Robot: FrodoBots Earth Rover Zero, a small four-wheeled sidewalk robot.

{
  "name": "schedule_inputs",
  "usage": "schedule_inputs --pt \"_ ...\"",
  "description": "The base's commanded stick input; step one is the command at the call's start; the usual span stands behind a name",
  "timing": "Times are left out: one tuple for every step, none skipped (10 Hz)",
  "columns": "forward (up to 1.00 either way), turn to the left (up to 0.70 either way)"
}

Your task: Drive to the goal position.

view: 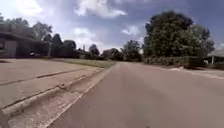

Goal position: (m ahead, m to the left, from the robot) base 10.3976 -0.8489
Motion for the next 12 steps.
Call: schedule_inputs --pt "1.00 0.00" --pt "1.00 0.00" --pt "1.00 0.00" --pt "1.00 0.00" --pt "1.00 0.00" --pt "1.00 0.00" --pt "1.00 0.00" --pt "1.00 0.00" --pt "1.00 -0.02" --pt "1.00 -0.22" --pt "1.00 -0.34" --pt "1.00 -0.15"
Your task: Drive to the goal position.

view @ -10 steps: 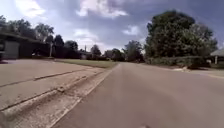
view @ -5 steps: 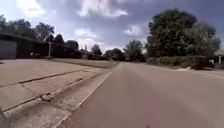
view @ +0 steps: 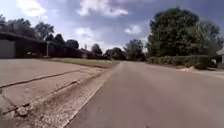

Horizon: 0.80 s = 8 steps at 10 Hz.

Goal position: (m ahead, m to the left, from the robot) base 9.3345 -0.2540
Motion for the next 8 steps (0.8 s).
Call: schedule_inputs --pt "1.00 0.00" --pt "1.00 0.00" --pt "1.00 0.00" --pt "1.00 0.00" --pt "1.00 0.00" --pt "1.00 0.00" --pt "1.00 0.00" --pt "1.00 0.00"
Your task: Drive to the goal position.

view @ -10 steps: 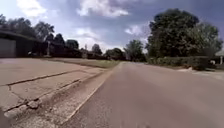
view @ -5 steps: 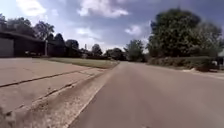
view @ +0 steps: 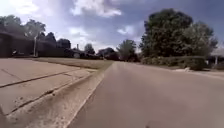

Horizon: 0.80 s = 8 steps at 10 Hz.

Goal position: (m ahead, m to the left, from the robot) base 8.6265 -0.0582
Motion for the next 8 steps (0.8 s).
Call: schedule_inputs --pt "1.00 0.00" --pt "1.00 0.00" --pt "1.00 0.00" --pt "1.00 -0.01" --pt "1.00 -0.05" --pt "1.00 -0.09" --pt "1.00 -0.22" --pt "1.00 -0.12"
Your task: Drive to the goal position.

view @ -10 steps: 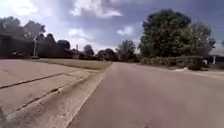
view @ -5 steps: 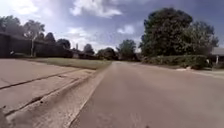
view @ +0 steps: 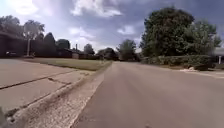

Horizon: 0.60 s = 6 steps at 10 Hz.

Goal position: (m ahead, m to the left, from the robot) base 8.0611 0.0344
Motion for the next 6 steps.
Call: schedule_inputs --pt "1.00 0.00" --pt "1.00 0.00" --pt "1.00 0.00" --pt "1.00 0.00" --pt "1.00 0.00" --pt "1.00 0.00"
